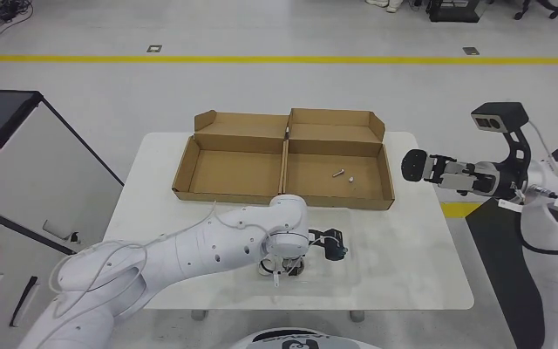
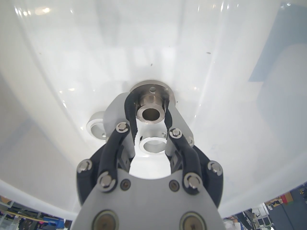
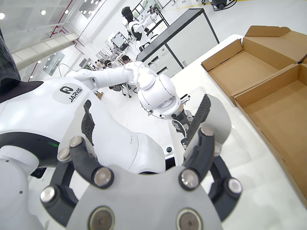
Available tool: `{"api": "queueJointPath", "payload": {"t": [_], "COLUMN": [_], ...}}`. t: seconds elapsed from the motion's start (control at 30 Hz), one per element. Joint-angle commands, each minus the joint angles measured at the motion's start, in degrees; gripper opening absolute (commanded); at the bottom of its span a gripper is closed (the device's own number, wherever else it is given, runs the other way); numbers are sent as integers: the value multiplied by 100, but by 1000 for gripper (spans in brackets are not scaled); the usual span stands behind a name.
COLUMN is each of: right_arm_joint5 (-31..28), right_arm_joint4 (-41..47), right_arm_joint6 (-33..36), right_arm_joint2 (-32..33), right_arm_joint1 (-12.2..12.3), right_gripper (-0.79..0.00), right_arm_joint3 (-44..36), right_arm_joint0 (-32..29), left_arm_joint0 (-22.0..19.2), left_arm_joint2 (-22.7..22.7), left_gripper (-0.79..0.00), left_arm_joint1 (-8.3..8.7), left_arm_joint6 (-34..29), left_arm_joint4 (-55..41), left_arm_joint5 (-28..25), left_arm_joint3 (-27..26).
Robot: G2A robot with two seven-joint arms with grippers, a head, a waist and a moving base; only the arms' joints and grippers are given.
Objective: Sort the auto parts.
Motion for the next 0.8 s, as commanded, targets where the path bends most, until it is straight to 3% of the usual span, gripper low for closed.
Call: {"api": "queueJointPath", "payload": {"t": [0.0, 0.07, 0.4, 0.77], "right_arm_joint5": [0, 0, 0, 0], "right_arm_joint4": [0, 0, 0, 0], "right_arm_joint6": [0, 0, 0, 0], "right_arm_joint2": [0, 0, 0, 0], "right_arm_joint1": [0, 0, 0, 0], "right_gripper": [0, 0, 0, 0], "right_arm_joint3": [0, 0, 0, 0], "right_arm_joint0": [0, 0, 0, 0], "left_arm_joint0": [9, 12, 82, 21], "left_arm_joint2": [-1, -13, -302, -926], "left_gripper": [-616, -785, -785, -785], "left_arm_joint1": [5, 10, 133, 519], "left_arm_joint6": [11, 17, 162, -246], "left_arm_joint4": [2, 23, 148, 10], "left_arm_joint5": [-11, -17, 64, 246], "left_arm_joint3": [7, 12, -267, -1444]}}
